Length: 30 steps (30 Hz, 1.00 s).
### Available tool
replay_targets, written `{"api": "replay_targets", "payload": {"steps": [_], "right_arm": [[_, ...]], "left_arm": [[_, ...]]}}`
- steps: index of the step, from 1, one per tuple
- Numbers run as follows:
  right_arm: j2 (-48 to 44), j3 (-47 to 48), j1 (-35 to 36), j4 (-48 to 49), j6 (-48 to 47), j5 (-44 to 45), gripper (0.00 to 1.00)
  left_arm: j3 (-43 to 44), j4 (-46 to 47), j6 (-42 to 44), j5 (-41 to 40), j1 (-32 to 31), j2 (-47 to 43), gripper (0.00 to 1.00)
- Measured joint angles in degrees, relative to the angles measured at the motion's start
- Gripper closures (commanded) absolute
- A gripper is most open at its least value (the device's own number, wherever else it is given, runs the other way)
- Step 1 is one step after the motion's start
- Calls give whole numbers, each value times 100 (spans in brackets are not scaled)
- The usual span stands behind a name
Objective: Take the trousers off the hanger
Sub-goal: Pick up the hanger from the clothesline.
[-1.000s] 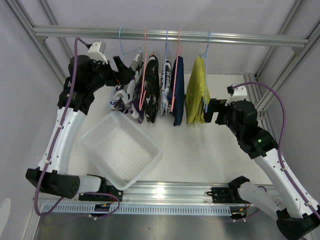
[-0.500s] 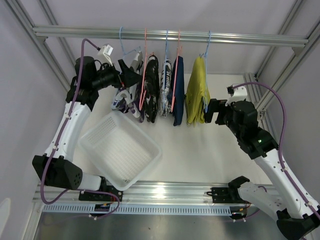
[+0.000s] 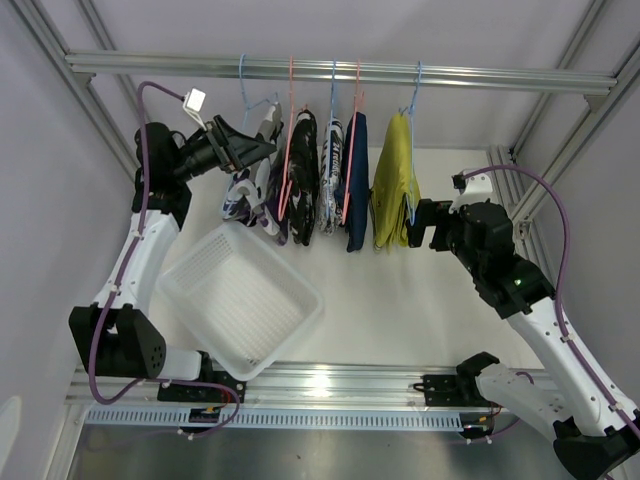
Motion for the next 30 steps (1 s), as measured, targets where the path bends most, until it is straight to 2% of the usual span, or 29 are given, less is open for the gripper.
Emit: {"api": "replay_targets", "payload": {"steps": [4, 14, 19, 20, 23, 30], "right_arm": [[2, 0, 2, 0, -2, -7, 1], [9, 0, 26, 2, -2, -48, 1], [70, -2, 28, 0, -2, -87, 0], [76, -2, 28, 0, -2, -87, 0], [79, -4, 39, 0, -2, -87, 0], [122, -9, 66, 0, -4, -92, 0]], "left_arm": [[9, 376, -282, 127, 22, -2, 18], [17, 354, -437, 162, 74, 57, 46], [61, 197, -678, 11, 146, 188, 73], [76, 236, -682, -13, 153, 238, 84], [122, 260, -691, -4, 149, 315, 99], [166, 286, -920, 79, 153, 337, 100]]}}
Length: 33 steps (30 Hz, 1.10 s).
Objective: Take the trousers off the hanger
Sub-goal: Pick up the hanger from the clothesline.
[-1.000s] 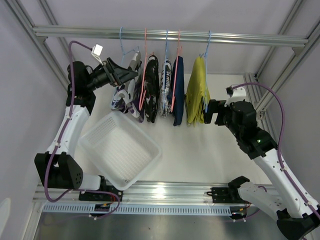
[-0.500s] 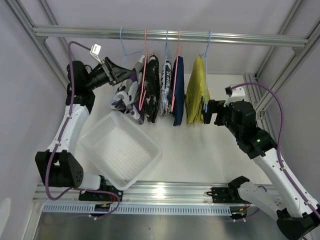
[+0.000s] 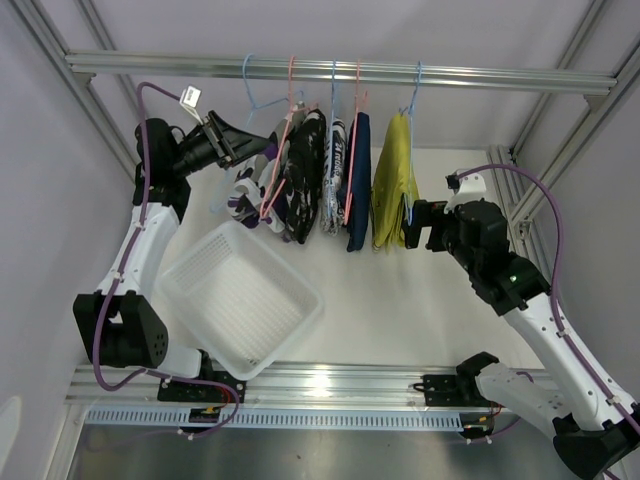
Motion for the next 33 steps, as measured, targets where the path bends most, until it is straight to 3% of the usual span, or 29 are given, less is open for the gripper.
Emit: {"api": "replay_targets", "payload": {"steps": [7, 16, 28, 31, 33], "right_arm": [[42, -2, 7, 0, 0, -2, 0], [44, -4, 31, 0, 0, -22, 1], [74, -4, 37, -2, -7, -20, 1], [74, -4, 37, -2, -15, -20, 1], [76, -4, 37, -2, -17, -20, 1]], "left_arm": [[109, -229, 48, -120, 0, -22, 100], [728, -1416, 645, -761, 0, -363, 99], [1012, -1818, 1064, -1012, 4, -407, 99], [1104, -1987, 1259, -1016, 4, -304, 96], [1106, -2028, 1373, -1021, 4, -264, 82]]}}
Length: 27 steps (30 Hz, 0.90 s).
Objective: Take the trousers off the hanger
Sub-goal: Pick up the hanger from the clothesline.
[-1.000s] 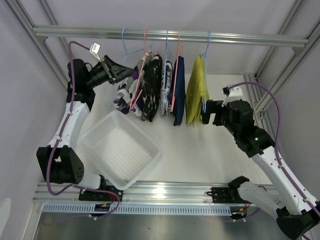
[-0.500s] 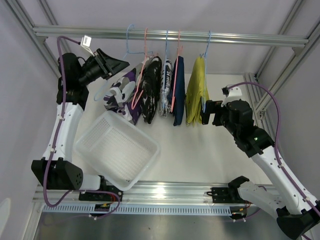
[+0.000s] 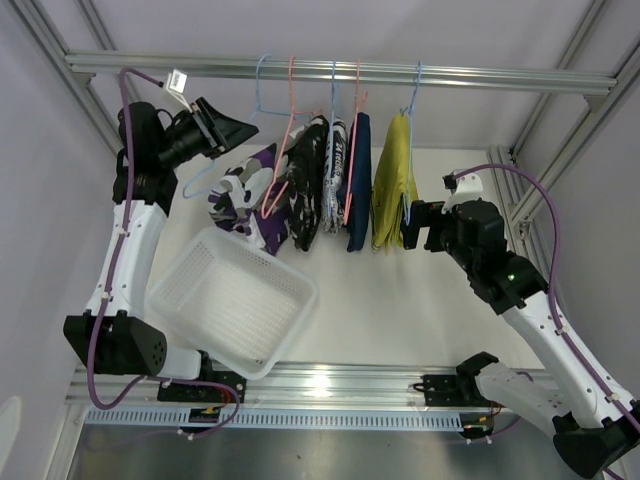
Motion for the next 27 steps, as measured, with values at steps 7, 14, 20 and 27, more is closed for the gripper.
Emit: {"api": "replay_targets", "payload": {"steps": [7, 14, 20, 27], "right_arm": [[28, 0, 0, 0, 0, -2, 1], [70, 0, 0, 0, 0, -22, 1], [76, -2, 0, 0, 0, -24, 1], [131, -2, 11, -2, 0, -26, 1]], "left_arm": [[-2, -68, 468, -48, 0, 4, 42], [662, -909, 1268, -4, 0, 387, 36], [1040, -1449, 1672, 116, 0, 778, 45], [968, -1408, 1582, 514, -42, 918, 49]]}}
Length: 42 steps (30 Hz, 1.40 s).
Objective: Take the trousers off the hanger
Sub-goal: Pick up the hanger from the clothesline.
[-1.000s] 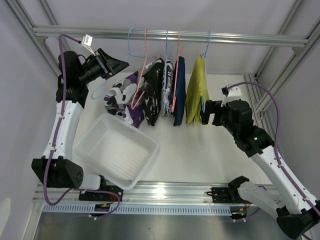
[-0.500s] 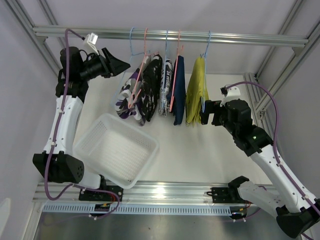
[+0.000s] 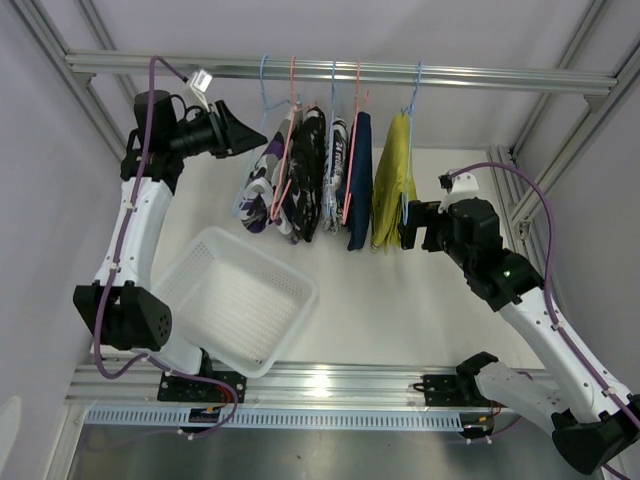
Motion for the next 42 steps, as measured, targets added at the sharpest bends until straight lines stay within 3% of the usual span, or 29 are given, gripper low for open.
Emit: {"api": "replay_targets", "payload": {"steps": [6, 12, 15, 16, 17, 24, 29, 42], "right_arm": [[7, 0, 0, 2, 0, 2, 1], [7, 0, 0, 2, -2, 2, 1], [7, 0, 9, 0, -2, 2, 0], [7, 0, 11, 0, -2, 2, 1], [7, 0, 13, 0, -2, 2, 0], [79, 0, 22, -2, -4, 4, 1], [107, 0, 26, -4, -17, 4, 1], [107, 0, 55, -4, -46, 4, 1]], "left_arm": [[-258, 295, -236, 299, -136, -4, 57], [-719, 1209, -988, 933, -197, -15, 69], [-813, 1716, -1464, 1200, -201, -11, 85], [-824, 1867, -1620, 1255, -203, -9, 98], [-839, 1943, -1847, 1303, -203, 0, 99], [-1073, 2942, -3311, 1585, -199, 114, 99], [-1102, 3167, -3821, 1652, -201, 76, 100], [-1078, 2437, -3279, 540, -210, -909, 100]]}}
